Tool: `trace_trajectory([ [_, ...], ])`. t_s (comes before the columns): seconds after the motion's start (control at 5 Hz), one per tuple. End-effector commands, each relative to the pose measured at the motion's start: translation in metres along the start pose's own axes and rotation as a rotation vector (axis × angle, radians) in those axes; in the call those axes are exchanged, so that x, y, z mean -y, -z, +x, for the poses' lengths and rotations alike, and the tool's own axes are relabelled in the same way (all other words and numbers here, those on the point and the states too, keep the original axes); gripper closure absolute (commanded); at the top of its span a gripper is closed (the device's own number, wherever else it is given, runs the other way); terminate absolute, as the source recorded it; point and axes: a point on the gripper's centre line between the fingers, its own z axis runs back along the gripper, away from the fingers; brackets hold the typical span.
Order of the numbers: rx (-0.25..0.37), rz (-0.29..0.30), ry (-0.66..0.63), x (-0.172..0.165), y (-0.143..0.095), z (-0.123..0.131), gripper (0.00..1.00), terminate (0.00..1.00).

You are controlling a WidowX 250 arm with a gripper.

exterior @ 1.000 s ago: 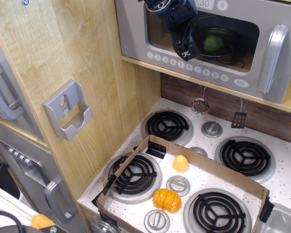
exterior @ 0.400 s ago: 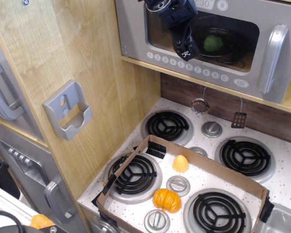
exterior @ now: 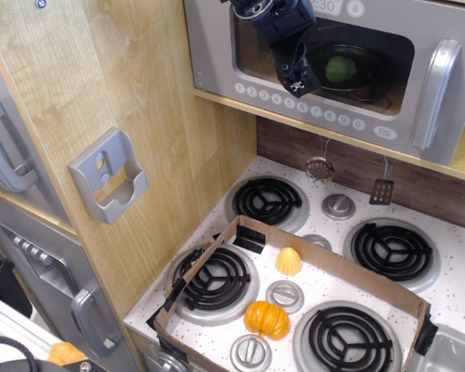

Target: Close microwave

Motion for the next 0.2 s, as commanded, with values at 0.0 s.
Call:
trace_trajectory([
  [0.0,0.023,0.068,0.03,-0.0233,-0.0231,0.0242,0.0,1.0],
])
